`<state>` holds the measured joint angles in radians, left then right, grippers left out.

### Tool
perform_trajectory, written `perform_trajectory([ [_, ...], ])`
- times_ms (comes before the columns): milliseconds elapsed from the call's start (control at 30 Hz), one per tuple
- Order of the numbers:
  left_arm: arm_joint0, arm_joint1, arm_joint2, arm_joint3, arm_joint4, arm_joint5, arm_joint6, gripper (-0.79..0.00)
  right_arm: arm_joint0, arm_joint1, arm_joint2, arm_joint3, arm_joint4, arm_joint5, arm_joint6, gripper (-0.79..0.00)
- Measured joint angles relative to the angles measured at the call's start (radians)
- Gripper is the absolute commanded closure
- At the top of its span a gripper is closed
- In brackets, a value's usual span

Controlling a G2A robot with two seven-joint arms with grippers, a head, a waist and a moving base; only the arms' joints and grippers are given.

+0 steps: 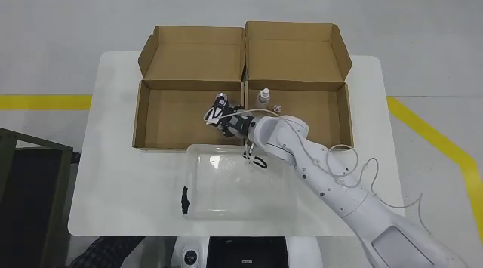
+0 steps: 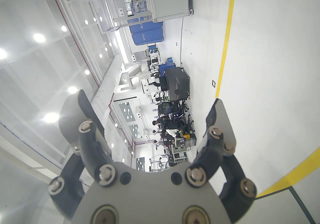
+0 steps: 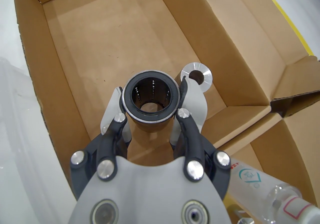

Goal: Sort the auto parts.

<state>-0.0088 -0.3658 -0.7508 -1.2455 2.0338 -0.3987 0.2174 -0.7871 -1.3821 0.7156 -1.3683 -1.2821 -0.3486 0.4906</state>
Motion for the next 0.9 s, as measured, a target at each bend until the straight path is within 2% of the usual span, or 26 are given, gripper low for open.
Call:
perform_trajectory([
  [567,0.000,0.000,0.000,0.000,0.000,0.000,0.000,-0.785,-0.025,-0.003,0.037,-0.018,-0.026,-0.018,0.013,-0.431],
  [900,0.000,0.000,0.000,0.000,0.000,0.000,0.000,-0.785,-0.070,0.009,0.088,-0.122,-0.048,-0.035,0.001,-0.462],
])
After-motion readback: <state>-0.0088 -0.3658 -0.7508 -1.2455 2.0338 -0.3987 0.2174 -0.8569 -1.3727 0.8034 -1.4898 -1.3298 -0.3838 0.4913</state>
